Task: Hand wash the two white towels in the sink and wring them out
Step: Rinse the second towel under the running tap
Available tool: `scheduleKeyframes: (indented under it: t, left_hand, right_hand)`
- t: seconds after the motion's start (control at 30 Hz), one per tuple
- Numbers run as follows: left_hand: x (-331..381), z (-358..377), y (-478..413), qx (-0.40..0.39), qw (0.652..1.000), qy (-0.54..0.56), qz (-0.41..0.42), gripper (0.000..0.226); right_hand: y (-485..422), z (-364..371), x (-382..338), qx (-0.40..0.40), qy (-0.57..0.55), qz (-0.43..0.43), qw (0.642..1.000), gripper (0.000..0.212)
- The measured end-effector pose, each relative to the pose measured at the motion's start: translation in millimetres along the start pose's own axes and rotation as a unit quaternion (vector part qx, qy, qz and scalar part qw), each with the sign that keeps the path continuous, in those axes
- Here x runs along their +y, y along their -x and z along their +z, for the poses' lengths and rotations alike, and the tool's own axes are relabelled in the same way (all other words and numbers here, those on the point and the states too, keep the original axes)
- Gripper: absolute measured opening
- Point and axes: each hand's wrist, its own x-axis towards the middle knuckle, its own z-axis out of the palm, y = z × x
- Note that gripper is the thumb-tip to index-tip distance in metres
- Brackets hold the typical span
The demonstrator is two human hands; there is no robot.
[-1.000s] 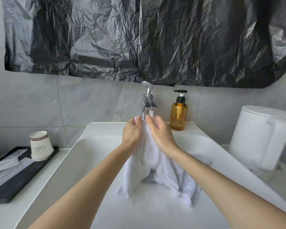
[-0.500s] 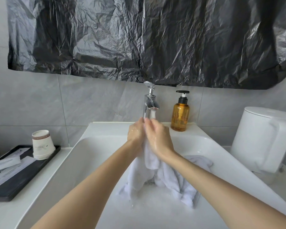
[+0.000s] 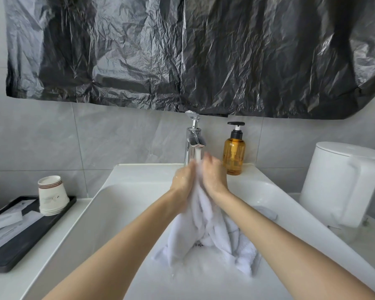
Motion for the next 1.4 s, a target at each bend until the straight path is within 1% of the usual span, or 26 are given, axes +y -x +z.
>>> scheduleKeyframes:
  t: [0.03,0.07,0.13,0.23,0.27,0.33,0.4,0.43,0.47,0.5,0.57,0.63,0.7,0.73,0.77,0.83,0.87,0.9,0.97,1.07,1.13,1.17,1.2,1.27,1.33,1.4]
  left_hand:
    - [1,2,3,-0.026,1.000,0.010,-0.008,0.034]
    - [3,2,3,-0.041,0.999,0.019,-0.008,0.034]
    - [6,0,1,-0.031,0.998,0.050,0.005,0.037]
    - [13,-12,-7,0.048,0.996,0.076,0.000,0.040]
    - [14,-18,-11,0.063,0.995,0.081,-0.002,0.040]
    - [20,-29,-17,0.085,0.993,0.084,0.013,0.040]
    - [24,-39,-23,0.092,0.991,0.067,0.067,0.041]
    - [24,-44,-25,0.091,0.990,0.023,0.107,0.042]
    - [24,-48,-25,0.088,0.982,-0.044,0.160,0.042]
    - [25,-51,-24,0.085,0.965,-0.114,0.218,0.043]
    - [25,-55,-19,0.088,0.923,-0.226,0.299,0.048]
    - [24,-60,-18,0.117,0.885,-0.317,0.321,0.049]
    - [21,-65,-16,0.133,0.844,-0.422,0.305,0.047]
    - [20,-66,-16,0.123,0.838,-0.446,0.289,0.045]
    - [19,-66,-14,0.098,0.846,-0.449,0.271,0.043]
    - [18,-60,-9,0.016,0.907,-0.363,0.212,0.040]
    - [15,-56,-9,-0.021,0.932,-0.318,0.173,0.039]
    - [12,-52,-8,-0.057,0.941,-0.302,0.140,0.042]
    - [1,-49,-14,-0.121,0.934,-0.325,0.085,0.055]
    - [-7,-55,-19,-0.174,0.939,-0.290,0.055,0.063]
    - [-9,-57,-21,-0.197,0.951,-0.232,0.059,0.061]
    - [-9,-54,-19,-0.190,0.957,-0.210,0.069,0.054]
    - [-8,-50,-19,-0.159,0.963,-0.198,0.088,0.049]
    - [-6,-45,-21,-0.066,0.978,-0.153,0.129,0.043]
    - [-3,-41,-22,0.008,0.987,-0.081,0.137,0.041]
    - [-1,-33,-15,0.046,0.989,-0.060,0.124,0.044]
  right_hand:
    - [-4,-2,3,0.019,0.006,0.022,1.000,0.047]
    - [-1,-3,7,0.031,0.001,0.015,0.999,0.046]
    - [12,-5,8,0.008,-0.023,-0.050,0.998,0.043]
    - [28,-9,3,-0.105,-0.055,-0.114,0.986,0.042]
    - [26,-12,2,-0.144,-0.048,-0.125,0.981,0.039]
    - [17,-21,1,-0.226,0.018,-0.118,0.967,0.036]
    - [8,-33,4,-0.300,0.082,-0.089,0.946,0.071]
    - [5,-38,5,-0.315,0.109,-0.089,0.938,0.079]
    - [1,-44,6,-0.325,0.128,-0.104,0.931,0.069]
    - [-3,-48,6,-0.326,0.144,-0.117,0.927,0.051]
    - [-7,-58,3,-0.339,0.120,-0.105,0.927,0.035]
    - [-9,-65,1,-0.345,0.039,-0.070,0.935,0.023]
    - [-10,-67,1,-0.339,-0.015,-0.033,0.940,0.014]
    - [-12,-65,5,-0.325,-0.028,-0.018,0.945,0.014]
    - [-13,-60,7,-0.303,-0.045,-0.002,0.952,0.022]
    - [-13,-49,9,-0.256,-0.136,0.055,0.956,0.034]
    - [-13,-44,10,-0.235,-0.193,0.082,0.949,0.033]
    - [-12,-39,10,-0.213,-0.239,0.100,0.942,0.028]
    - [-10,-33,6,-0.165,-0.256,0.093,0.948,0.014]
    - [-9,-28,11,-0.077,-0.209,0.030,0.974,0.021]
    - [-6,-27,9,-0.030,-0.181,-0.010,0.983,0.023]
    - [-5,-27,9,-0.011,-0.163,-0.041,0.986,0.021]
    - [-6,-26,11,-0.003,-0.128,-0.081,0.988,0.019]
    - [-5,-26,15,-0.029,-0.034,-0.137,0.990,0.017]
    - [4,-22,17,-0.080,-0.001,-0.124,0.989,0.016]
    - [18,-13,11,-0.110,-0.039,-0.085,0.990,0.015]
